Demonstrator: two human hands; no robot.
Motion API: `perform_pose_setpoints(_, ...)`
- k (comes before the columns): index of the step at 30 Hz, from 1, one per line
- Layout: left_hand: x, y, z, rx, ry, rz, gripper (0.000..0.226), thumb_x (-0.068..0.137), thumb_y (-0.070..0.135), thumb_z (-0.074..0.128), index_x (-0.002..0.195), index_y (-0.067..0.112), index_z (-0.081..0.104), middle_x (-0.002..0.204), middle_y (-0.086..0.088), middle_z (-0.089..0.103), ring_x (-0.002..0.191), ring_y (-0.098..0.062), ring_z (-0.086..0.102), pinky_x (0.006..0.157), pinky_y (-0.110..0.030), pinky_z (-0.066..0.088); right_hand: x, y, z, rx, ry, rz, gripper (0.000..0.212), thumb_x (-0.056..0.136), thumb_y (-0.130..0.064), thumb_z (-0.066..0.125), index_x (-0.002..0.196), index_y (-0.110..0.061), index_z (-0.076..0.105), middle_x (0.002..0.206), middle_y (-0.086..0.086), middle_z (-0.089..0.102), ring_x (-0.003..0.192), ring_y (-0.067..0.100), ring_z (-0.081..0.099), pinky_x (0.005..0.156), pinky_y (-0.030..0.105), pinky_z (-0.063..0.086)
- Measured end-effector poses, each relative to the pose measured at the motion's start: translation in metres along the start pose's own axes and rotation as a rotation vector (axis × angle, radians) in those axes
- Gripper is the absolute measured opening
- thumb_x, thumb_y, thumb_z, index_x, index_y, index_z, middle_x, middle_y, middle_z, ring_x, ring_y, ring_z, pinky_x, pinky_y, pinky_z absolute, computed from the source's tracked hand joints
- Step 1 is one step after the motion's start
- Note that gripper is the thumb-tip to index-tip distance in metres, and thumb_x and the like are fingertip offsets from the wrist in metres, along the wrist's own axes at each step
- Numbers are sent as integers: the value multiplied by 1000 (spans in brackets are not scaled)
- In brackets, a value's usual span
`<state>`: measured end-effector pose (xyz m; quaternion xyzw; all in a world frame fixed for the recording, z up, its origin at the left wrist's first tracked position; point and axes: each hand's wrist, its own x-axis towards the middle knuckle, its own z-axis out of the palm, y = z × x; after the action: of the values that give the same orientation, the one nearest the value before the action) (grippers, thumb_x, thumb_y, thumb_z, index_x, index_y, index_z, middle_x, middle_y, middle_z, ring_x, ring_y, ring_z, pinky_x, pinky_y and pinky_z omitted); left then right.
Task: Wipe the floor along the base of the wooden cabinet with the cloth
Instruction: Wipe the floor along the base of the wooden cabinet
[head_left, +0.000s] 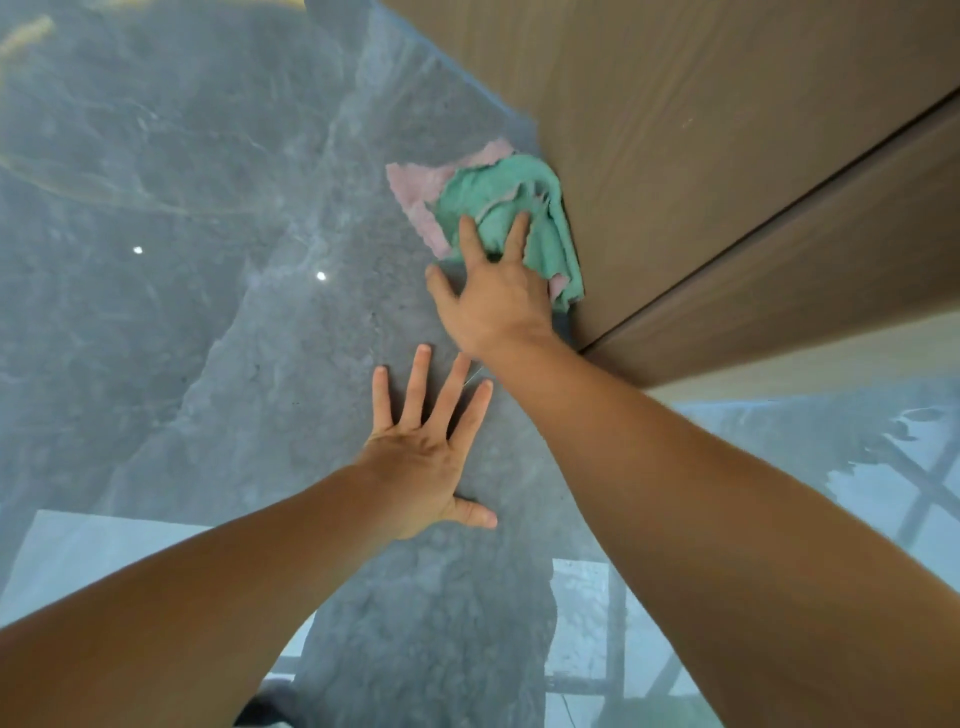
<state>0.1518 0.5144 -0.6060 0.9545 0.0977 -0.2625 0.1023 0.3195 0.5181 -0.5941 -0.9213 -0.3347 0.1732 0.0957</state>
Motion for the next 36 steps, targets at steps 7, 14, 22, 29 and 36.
perform_pose_setpoints(7, 4, 1, 2, 25, -66, -37, 120, 54, 95, 12, 125, 23, -52, 153, -8, -38, 120, -40, -57, 101, -74, -21, -114, 50, 3, -96, -193, -104, 73, 92, -64, 25, 152, -28, 4, 160, 25, 1, 131, 45, 41, 106, 51, 35)
perform_pose_setpoints(14, 4, 6, -9, -1, -107, -73, 132, 43, 101, 5, 145, 21, -23, 155, -11, -29, 132, -44, -43, 104, -75, -13, -198, 85, 1, -213, -155, -95, 67, 93, -60, 24, 152, -30, 12, 152, 23, 35, 123, 46, 49, 97, 55, 40)
perform_pose_setpoints(22, 3, 8, -5, -20, -56, -101, 124, 39, 101, 11, 121, 32, -51, 140, 1, -57, 132, -39, -45, 107, -71, -14, -167, 281, -70, -276, -85, 491, 64, 90, -65, 18, 144, -35, 31, 156, 17, 30, 127, 44, 46, 106, 59, 34)
perform_pose_setpoints(29, 9, 3, 6, 4, 11, -110, 129, 43, 101, 10, 141, 28, -32, 149, 2, -43, 138, -38, -36, 108, -71, -10, -150, 301, -102, -179, -68, 595, 58, 79, -53, 52, 134, -38, 46, 130, 15, 57, 117, 39, 52, 98, 43, 45)
perform_pose_setpoints(36, -8, 18, -5, -144, 99, -180, 124, 53, 90, 48, 150, 29, -2, 163, -2, -11, 147, -33, -13, 115, -61, 0, -188, 192, -61, 83, 44, 479, 46, 81, -22, 59, 125, -35, 61, 123, 13, 63, 112, 34, 57, 94, 35, 47)
